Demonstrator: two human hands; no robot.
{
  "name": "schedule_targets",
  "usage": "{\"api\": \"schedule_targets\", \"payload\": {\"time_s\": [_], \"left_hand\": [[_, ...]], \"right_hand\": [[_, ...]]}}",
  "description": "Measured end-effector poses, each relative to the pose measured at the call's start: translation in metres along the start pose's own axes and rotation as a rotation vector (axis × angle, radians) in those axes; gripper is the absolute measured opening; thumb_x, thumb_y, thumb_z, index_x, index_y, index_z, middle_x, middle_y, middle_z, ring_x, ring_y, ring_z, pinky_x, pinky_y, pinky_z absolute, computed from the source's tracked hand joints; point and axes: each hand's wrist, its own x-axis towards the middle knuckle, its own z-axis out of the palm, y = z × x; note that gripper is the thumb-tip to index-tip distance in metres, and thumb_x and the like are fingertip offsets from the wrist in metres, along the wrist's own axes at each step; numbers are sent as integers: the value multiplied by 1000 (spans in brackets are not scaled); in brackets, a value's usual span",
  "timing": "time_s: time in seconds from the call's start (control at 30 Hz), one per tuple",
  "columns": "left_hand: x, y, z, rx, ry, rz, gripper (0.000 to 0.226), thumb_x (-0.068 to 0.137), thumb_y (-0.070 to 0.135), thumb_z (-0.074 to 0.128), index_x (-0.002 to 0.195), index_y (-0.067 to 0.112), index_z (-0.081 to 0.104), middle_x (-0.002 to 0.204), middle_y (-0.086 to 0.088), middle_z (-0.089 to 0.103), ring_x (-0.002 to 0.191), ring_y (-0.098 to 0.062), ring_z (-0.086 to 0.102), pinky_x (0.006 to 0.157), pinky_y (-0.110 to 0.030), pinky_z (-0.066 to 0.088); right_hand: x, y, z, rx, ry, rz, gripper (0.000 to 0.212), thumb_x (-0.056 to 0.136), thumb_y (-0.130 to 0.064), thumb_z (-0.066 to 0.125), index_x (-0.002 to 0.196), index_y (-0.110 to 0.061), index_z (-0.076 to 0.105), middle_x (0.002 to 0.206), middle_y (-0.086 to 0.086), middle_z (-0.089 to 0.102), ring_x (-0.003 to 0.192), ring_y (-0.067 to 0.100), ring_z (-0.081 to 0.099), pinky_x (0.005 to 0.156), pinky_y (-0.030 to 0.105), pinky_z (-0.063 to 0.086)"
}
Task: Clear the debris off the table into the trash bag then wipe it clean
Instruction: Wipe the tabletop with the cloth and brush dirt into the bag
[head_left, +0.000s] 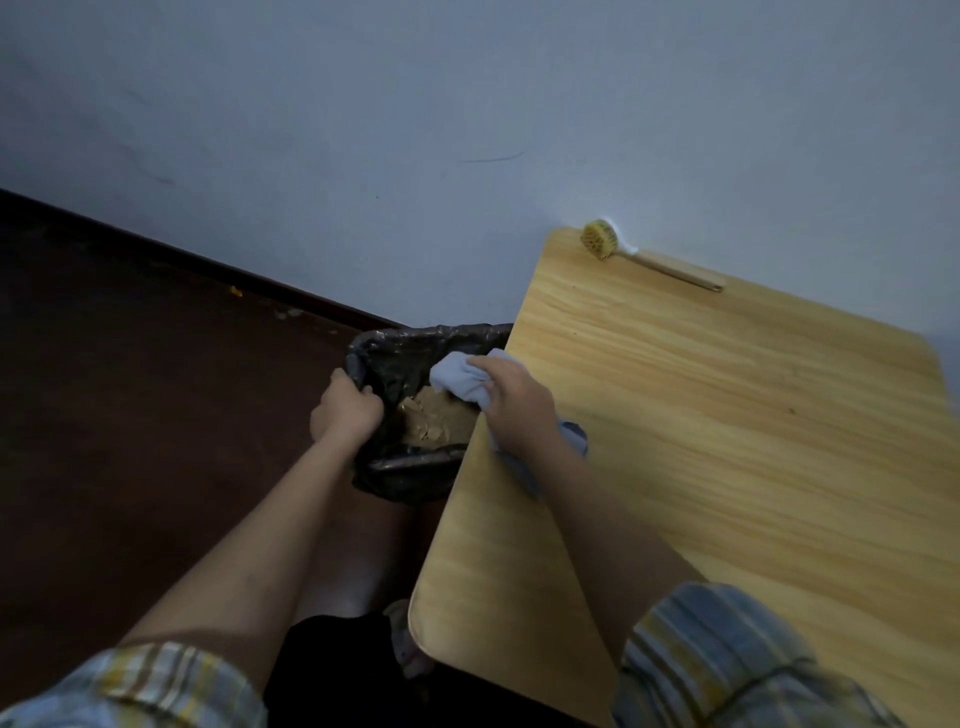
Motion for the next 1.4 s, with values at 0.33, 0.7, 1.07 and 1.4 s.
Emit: {"api": "schedule_targets", "payload": {"time_s": [0.33, 0.7, 1.07, 1.4], "left_hand": [[-72, -66, -24, 37, -14, -34, 29, 97, 25, 43, 122, 10, 43, 124, -18, 55, 115, -41, 51, 89, -39, 40], [-158, -133, -23, 18, -60, -99, 36, 95, 25, 43, 129, 12, 44, 128, -17, 55, 117, -39, 51, 90, -36, 40], [-223, -173, -12, 29, -62, -114, 38, 93, 26, 45, 129, 14, 45, 131, -15, 54, 119, -37, 51, 93, -34, 40], [-254, -184, 1, 75, -68, -58, 37, 92, 25, 46, 128, 13, 45, 130, -16, 55, 119, -36, 52, 93, -33, 40]], "right_hand": [[-104, -28, 18, -66, -112, -165, 39, 100, -9, 43, 138, -16, 52, 139, 7, 52, 124, 26, 50, 91, 30, 37], [-198, -55, 38, -72, -179, -257, 39, 100, -10, 45, 137, -20, 52, 140, 2, 53, 129, 23, 47, 97, 35, 40], [-264, -64, 40, -89, -229, -349, 40, 100, -9, 44, 139, -19, 50, 142, 3, 51, 129, 24, 47, 97, 34, 40], [-282, -80, 42, -543, -310, -355, 53, 87, 1, 51, 138, -14, 44, 122, 15, 52, 106, 35, 53, 71, 37, 33]]}}
